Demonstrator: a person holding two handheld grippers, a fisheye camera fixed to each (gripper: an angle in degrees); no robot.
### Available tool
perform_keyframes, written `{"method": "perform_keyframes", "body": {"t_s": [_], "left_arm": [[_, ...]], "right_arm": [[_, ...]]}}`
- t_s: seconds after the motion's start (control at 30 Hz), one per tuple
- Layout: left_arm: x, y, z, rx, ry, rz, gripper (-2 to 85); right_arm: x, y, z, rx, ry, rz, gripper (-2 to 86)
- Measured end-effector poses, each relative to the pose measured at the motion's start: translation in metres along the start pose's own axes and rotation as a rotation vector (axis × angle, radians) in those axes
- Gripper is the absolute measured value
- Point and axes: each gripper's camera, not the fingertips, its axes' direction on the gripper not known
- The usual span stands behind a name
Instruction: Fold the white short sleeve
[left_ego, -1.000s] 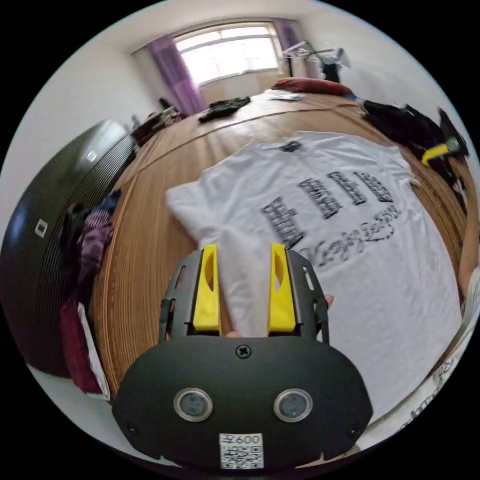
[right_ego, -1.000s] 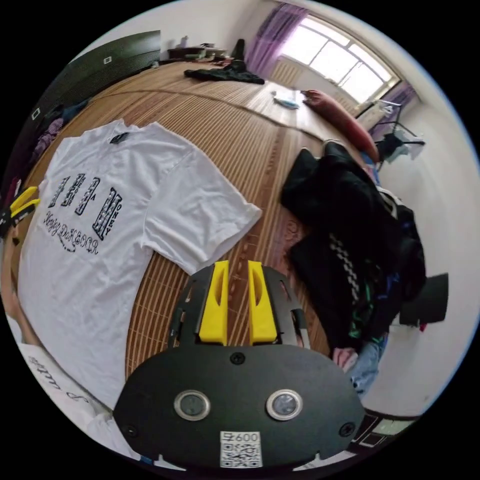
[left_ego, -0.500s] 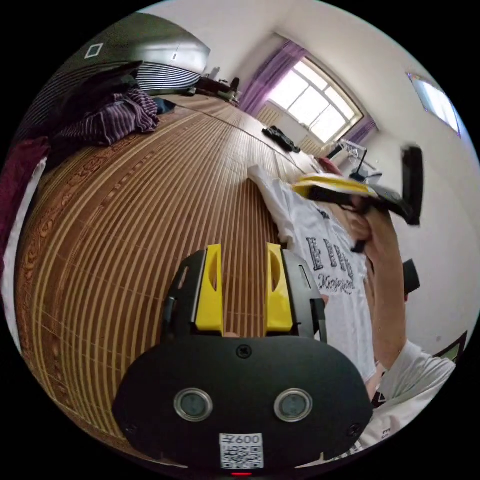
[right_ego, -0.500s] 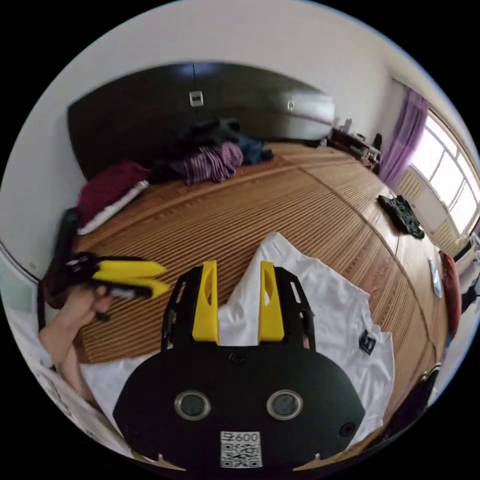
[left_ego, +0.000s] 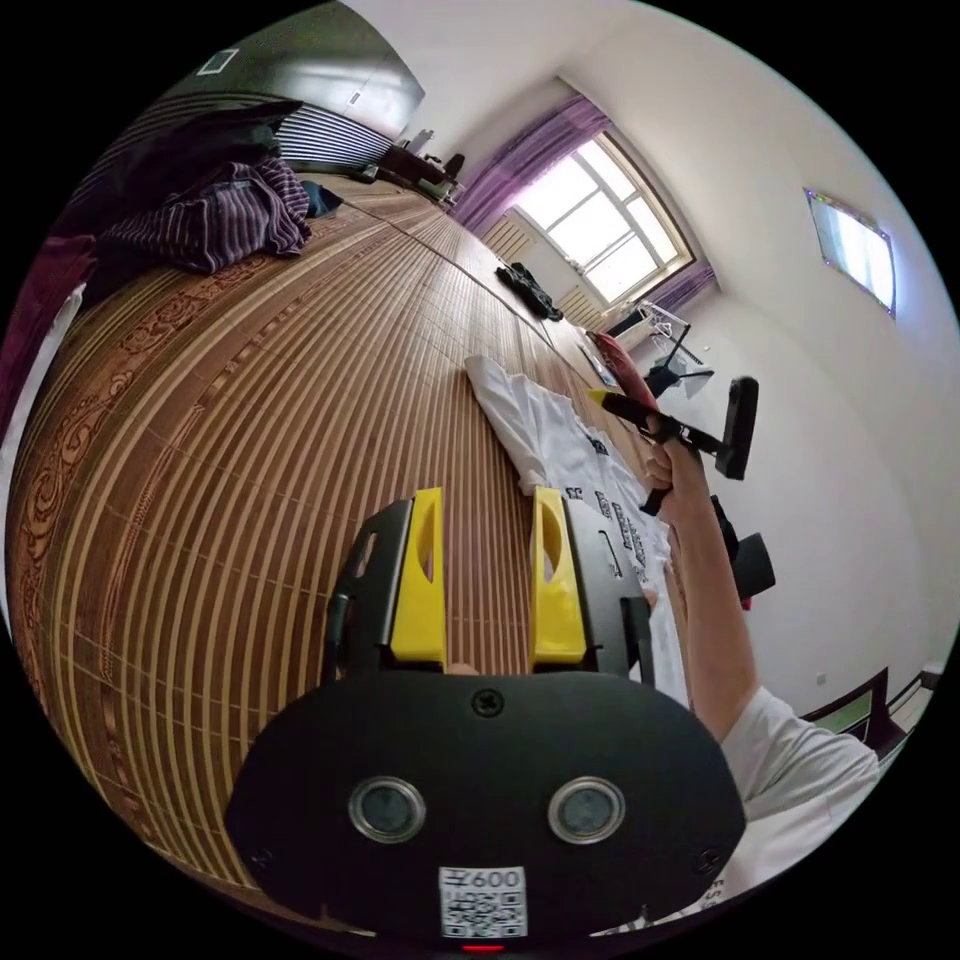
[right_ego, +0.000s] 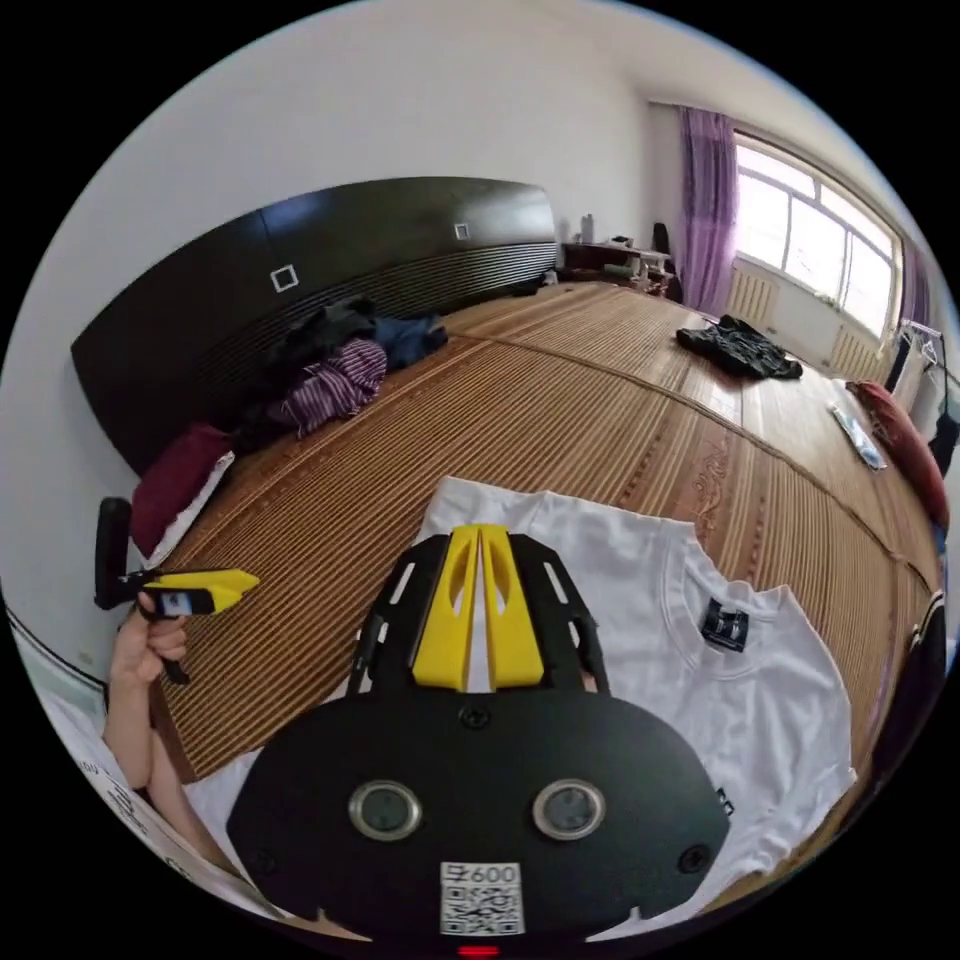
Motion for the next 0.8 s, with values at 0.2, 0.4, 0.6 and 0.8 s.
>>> {"method": "perform_keyframes", "body": {"t_s": [0.2,0.4,0.6,0.8], "left_arm": [[0.073,-0.012,-0.022,-0.028,-0.004,0.005,12.7],[0.141,-0.024,-0.044,-0.030,0.010,0.036,12.7],[0.183,-0.028,-0.063,-0.010,0.058,0.005,12.6],[0.222,-0.028,-0.071,-0.008,0.087,-0.008,12.3]], "right_arm": [[-0.074,0.019,0.090,-0.268,0.255,-0.240,7.7],[-0.004,0.060,0.100,-0.370,0.228,-0.100,2.7],[0.070,0.122,0.058,-0.334,0.228,-0.102,-0.7],[0.159,0.181,-0.065,0.008,-0.088,0.036,-0.8]]}}
